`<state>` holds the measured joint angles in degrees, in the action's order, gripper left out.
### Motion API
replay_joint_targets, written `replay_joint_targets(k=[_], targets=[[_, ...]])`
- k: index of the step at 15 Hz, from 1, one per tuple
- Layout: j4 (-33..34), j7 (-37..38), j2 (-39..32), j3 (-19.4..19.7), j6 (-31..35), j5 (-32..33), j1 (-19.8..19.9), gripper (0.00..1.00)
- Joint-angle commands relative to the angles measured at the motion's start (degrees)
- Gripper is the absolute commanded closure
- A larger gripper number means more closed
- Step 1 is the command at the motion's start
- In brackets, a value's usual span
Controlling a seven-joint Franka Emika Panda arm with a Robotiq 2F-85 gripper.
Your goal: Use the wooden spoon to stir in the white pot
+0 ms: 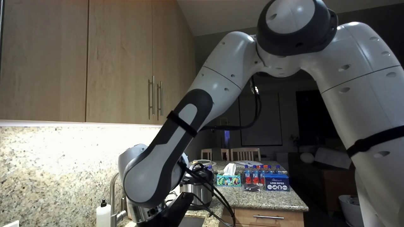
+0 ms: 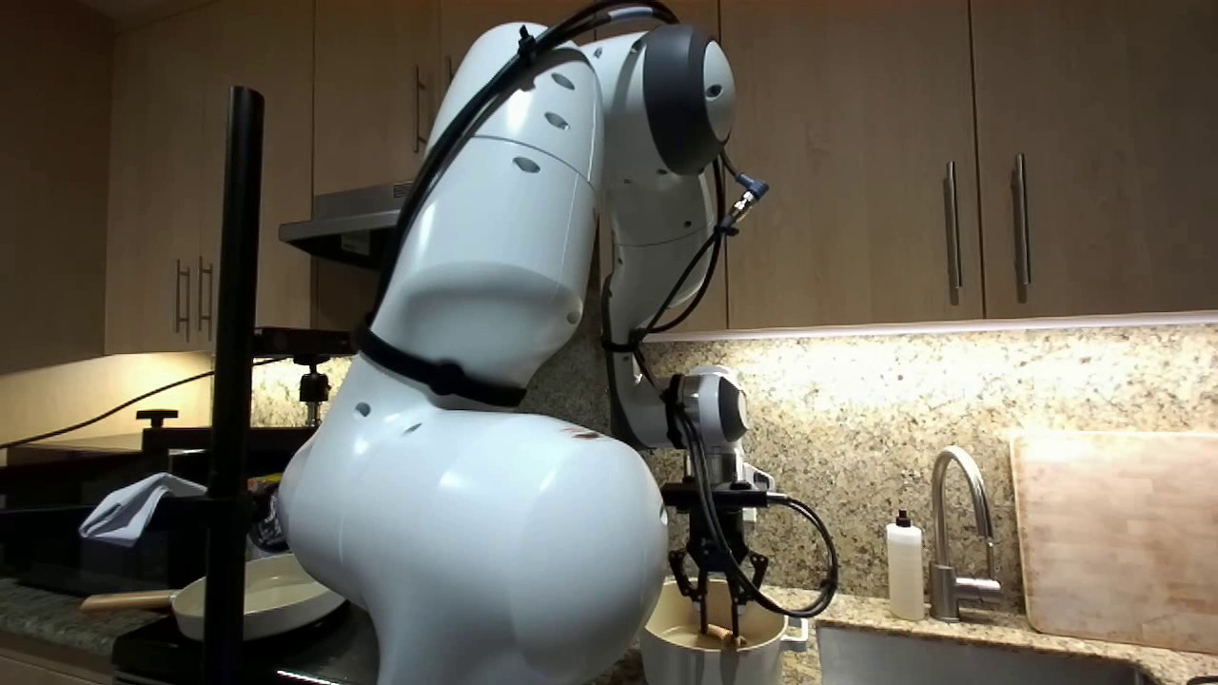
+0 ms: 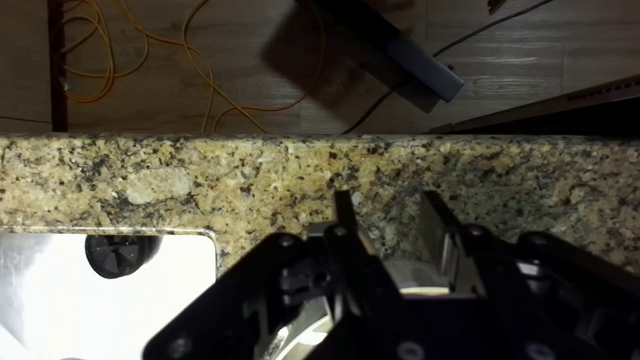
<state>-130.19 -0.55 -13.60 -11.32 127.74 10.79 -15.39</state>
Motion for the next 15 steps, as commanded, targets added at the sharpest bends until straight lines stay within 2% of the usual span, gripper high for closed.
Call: replay_joint_targets(k=[1, 5, 7, 8, 9, 11, 13, 14, 15], targets=[[-1.1, -2.2, 0.8, -0.6, 0.8, 0.0, 0.7, 0.30], [0.3, -3.4, -0.5, -0.6, 0.5, 0.1, 0.8, 0.04], [1.1, -4.7, -1.4, -0.6, 0.3, 0.2, 0.8, 0.00], [1.5, -5.3, -1.7, -0.6, 0.1, 0.1, 0.9, 0.18], [1.7, -5.7, -2.0, -0.6, 0.0, 0.2, 0.9, 0.27], [2.6, -7.2, -3.0, -0.6, -0.4, 0.0, 1.0, 0.35], [3.7, -8.8, -4.0, -0.7, -0.9, -0.2, 1.2, 0.25], [4.0, -9.4, -4.3, -0.7, -1.1, -0.1, 1.2, 0.31], [4.4, -10.3, -4.7, -0.8, -1.2, -0.2, 1.4, 0.30]])
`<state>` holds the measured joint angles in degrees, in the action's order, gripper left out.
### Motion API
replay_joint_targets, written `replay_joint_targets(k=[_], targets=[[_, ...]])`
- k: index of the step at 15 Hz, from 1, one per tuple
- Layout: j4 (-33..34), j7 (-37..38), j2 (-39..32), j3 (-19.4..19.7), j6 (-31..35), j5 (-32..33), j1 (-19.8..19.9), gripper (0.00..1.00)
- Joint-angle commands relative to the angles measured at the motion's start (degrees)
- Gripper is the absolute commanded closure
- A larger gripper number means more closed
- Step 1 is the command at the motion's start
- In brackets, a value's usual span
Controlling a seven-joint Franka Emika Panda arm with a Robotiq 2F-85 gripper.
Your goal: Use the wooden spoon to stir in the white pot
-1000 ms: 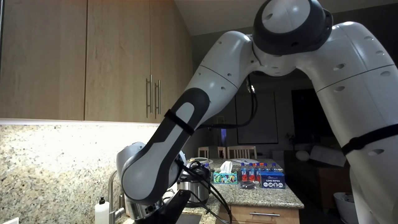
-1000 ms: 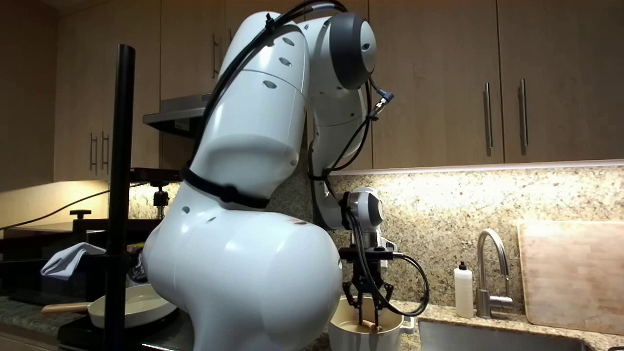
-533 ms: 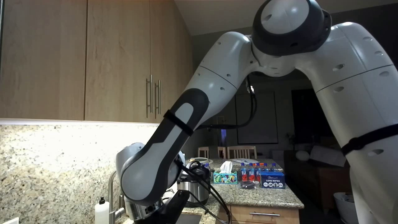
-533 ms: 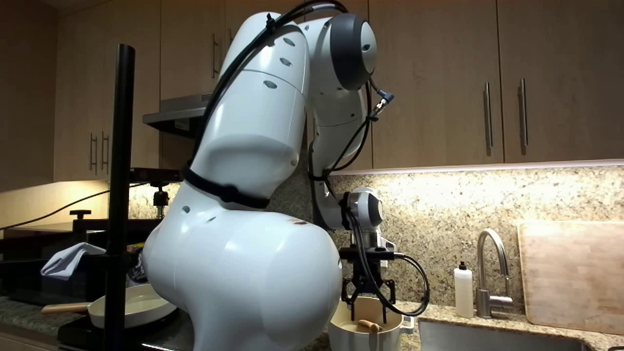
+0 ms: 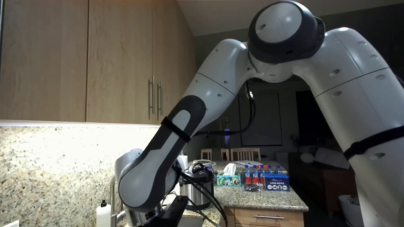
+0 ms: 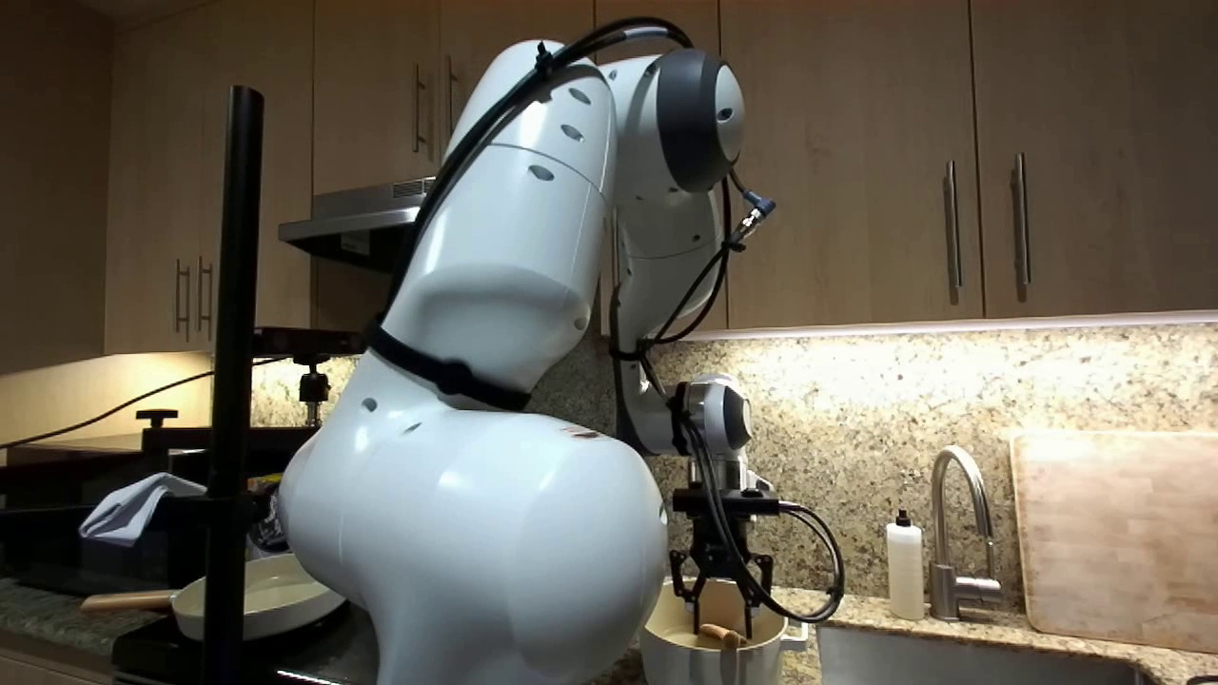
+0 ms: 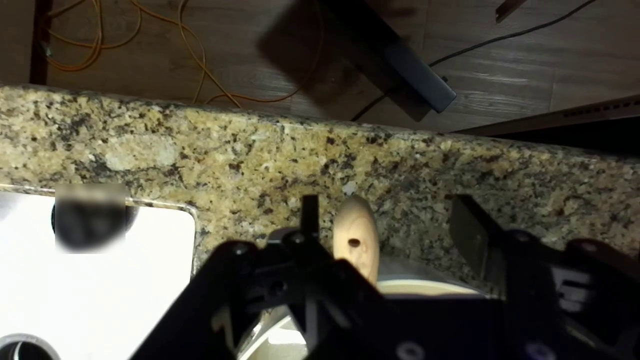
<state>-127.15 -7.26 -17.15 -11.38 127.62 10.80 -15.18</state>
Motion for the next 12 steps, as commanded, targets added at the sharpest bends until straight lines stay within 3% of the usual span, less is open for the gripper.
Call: replay_joint_targets(k=[1, 2, 3, 4, 5, 11, 12], targets=[[1.9, -4.3, -1.7, -0.7, -1.5, -0.3, 1.2, 0.27], [2.4, -5.0, -2.1, -0.8, -1.7, -0.2, 1.3, 0.22], [3.0, -5.8, -2.7, -0.8, -2.2, -0.3, 1.3, 0.29], [3.4, -6.5, -3.1, -0.9, -2.5, -0.2, 1.3, 0.51], [3.8, -6.7, -3.2, -0.8, -3.1, 0.1, 1.2, 0.51], [5.3, -9.8, -4.2, -1.0, -5.1, 0.7, 1.1, 0.92], [5.5, -10.6, -4.3, -1.1, -5.3, 0.7, 1.2, 0.95]])
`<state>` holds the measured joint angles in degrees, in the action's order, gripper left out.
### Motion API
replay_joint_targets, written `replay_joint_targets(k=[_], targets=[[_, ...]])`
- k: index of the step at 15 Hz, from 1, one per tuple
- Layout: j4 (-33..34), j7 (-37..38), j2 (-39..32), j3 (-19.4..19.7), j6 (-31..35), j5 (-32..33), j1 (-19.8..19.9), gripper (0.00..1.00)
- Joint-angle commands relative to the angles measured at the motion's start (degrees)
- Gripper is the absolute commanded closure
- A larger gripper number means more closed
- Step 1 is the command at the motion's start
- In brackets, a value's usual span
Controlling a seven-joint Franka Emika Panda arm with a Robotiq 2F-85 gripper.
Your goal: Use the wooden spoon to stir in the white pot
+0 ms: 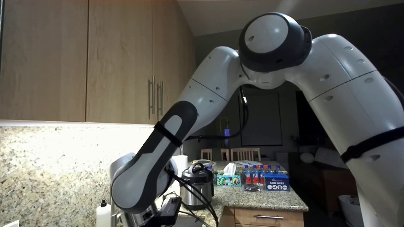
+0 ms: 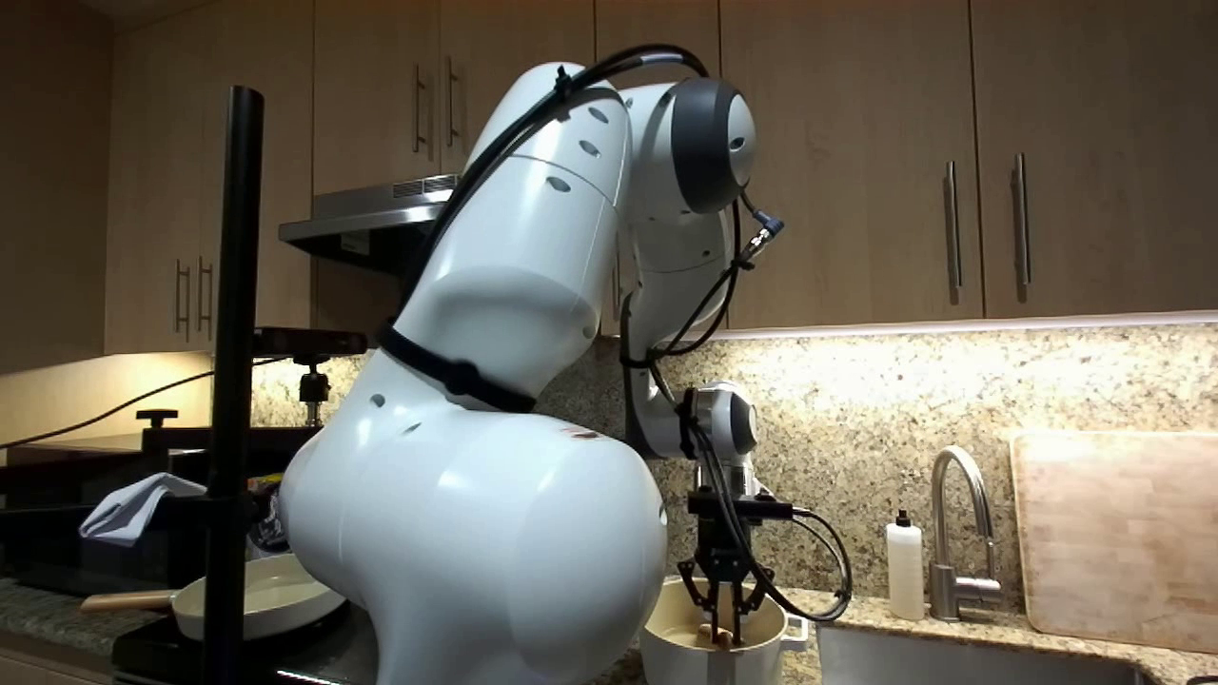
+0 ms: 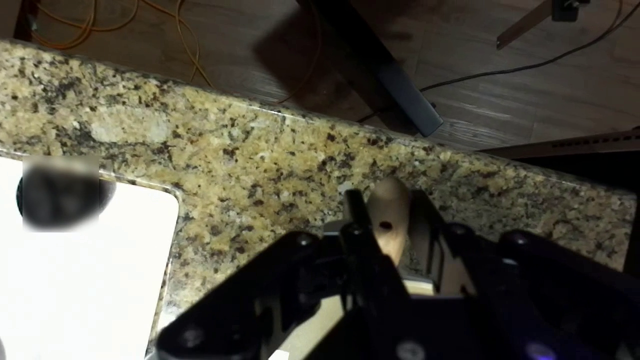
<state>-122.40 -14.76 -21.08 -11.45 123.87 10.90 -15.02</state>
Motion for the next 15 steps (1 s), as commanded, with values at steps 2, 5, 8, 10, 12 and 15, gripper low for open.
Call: replay_joint_targets(k=[2, 5, 8, 10, 12, 15], targets=[[1.0, -5.0, -0.5, -1.3, -1.8, 0.6, 1.1, 0.91], [0.4, -5.9, 0.0, -1.5, -1.6, 0.6, 1.1, 0.91], [-1.1, -4.6, 1.9, -1.3, -0.5, 0.5, 1.2, 0.91], [-1.7, -3.3, 3.2, -0.9, -1.0, 1.1, 1.0, 0.91], [-1.5, -1.3, 4.1, -0.3, -1.4, 1.5, 0.8, 0.91], [-0.2, 0.4, 4.7, 0.5, -4.5, 3.3, 0.4, 0.91]])
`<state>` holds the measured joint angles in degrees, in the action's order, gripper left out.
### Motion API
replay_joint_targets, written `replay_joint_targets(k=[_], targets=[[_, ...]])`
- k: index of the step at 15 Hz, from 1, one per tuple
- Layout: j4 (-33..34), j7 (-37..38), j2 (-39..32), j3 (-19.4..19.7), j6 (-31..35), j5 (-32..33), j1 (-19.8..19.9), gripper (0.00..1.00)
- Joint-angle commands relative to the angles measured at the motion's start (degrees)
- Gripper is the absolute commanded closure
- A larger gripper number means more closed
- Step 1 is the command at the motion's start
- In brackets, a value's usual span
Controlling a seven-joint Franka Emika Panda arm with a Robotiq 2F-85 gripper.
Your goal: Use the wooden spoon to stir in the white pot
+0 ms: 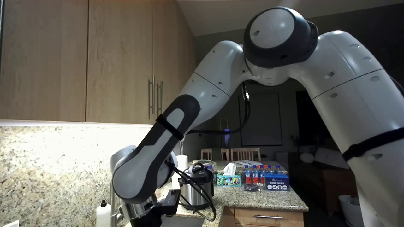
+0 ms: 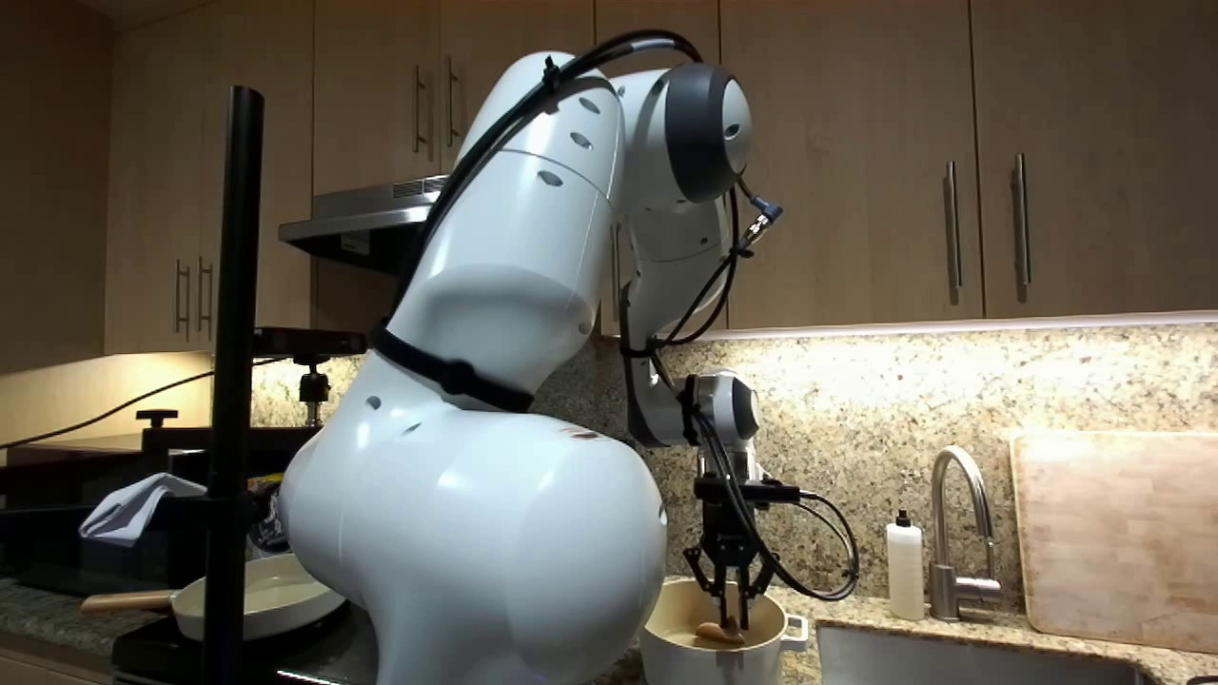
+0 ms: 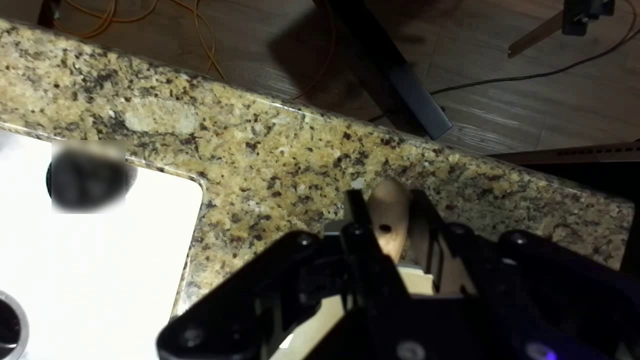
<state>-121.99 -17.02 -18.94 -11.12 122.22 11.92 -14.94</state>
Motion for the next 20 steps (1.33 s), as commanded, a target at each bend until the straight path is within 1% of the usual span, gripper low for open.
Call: replay_joint_targets(k=[1, 3, 6, 12, 17, 20], targets=[[-0.2, 3.8, 3.0, 0.4, -4.2, 3.1, 0.0, 0.91], [0.8, 5.9, 3.5, 0.6, -6.9, 5.0, -0.4, 0.91], [3.8, 8.9, 2.4, 0.5, -10.5, 7.6, -1.0, 0.91], [9.9, 7.2, -2.5, -0.9, -17.0, 10.4, -3.1, 0.91], [11.5, 6.0, -5.1, -2.2, -17.9, 12.5, -5.3, 0.91], [7.9, 8.4, -3.0, -2.5, -16.2, 13.4, -6.3, 0.91]])
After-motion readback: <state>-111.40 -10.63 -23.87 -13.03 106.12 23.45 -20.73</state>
